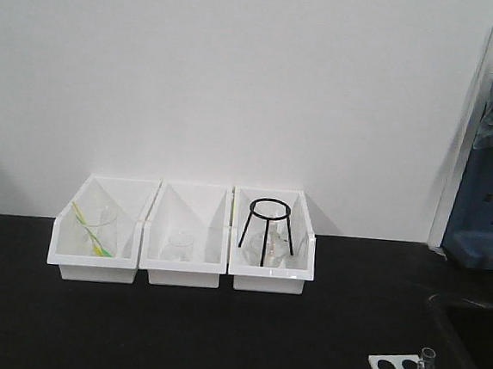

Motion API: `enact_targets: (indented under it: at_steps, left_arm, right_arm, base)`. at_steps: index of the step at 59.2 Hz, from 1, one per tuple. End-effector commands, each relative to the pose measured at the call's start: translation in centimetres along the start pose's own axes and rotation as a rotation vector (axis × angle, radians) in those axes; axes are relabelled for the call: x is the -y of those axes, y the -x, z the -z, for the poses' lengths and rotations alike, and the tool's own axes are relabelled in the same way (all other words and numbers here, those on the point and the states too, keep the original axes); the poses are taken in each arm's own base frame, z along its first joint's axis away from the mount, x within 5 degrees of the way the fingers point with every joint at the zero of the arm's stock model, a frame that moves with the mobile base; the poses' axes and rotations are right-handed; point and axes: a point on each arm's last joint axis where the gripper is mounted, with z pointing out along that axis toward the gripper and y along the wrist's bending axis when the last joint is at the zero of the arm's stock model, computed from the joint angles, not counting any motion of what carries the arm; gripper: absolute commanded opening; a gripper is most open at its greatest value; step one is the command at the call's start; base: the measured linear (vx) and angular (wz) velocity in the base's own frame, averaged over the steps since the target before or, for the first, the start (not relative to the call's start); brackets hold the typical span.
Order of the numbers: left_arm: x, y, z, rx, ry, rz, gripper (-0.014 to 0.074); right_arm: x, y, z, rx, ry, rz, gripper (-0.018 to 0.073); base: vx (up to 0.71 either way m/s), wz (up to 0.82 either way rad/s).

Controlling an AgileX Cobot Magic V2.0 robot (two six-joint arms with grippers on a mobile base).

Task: Flip and reinsert test tube from rack
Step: 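Grasp a clear glass test tube with the right gripper and lift it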

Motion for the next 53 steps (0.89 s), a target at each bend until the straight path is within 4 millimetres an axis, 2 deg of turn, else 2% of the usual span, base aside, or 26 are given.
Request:
enact_targets:
  at_steps: [1, 7, 17, 33, 43, 47, 50, 53]
  left_arm:
    - [0.2, 0.8, 0.1, 0.097, -0.021, 0.003, -0.0006]
    - [0.2, 0.8, 0.1, 0.097, -0.021, 0.003, -0.0006]
    - [0.2, 0.8, 0.1, 0.097, -0.021, 0.003, -0.0006]
    - [0.2, 0.8, 0.1, 0.097, -0.021, 0.003, -0.0006]
    - [0.2, 0.8, 0.1, 0.097, -0.021, 0.003, -0.0006]
    - [0.2, 0.8, 0.1, 0.097, -0.021, 0.003, -0.0006]
    - [0.2, 0.8, 0.1, 0.097, -0.021, 0.003, -0.0006]
    - [0.2, 0.8, 0.1, 0.097, -0.021, 0.003, -0.0006]
  right_arm:
    - [-0.2, 1.9, -0.1, 0.134, 0.026, 0.033, -0.0015]
    - [-0.3, 2.8, 0.3, 0.175, 0.03, 0.047, -0.0013]
    - [-0.9, 5.9, 1.9, 0.31, 0.034, 0.086, -0.0013]
    - [-2.1, 11.5, 5.9, 0.496, 0.023, 0.103, -0.0012]
    - [-2.0, 15.7, 7.7, 0.44, -0.074, 0.079, -0.0012]
    - [-1.8, 16.7, 8.2, 0.389, -0.127, 0.103, -0.0012]
    - [-1.8, 17.3, 8.5, 0.35, -0.155, 0.185, -0.0012]
    - [-1.9, 17.6, 8.7, 0.283, -0.185, 0.369, -0.0012]
  base:
    - [0.0, 0.0]
    - [0.0, 0.0]
    - [0.0, 0.0]
    - [0.0, 0.0]
    - [0.0, 0.0]
    - [0.0, 0.0]
    - [0.0, 0.0]
    - [0.0, 0.0]
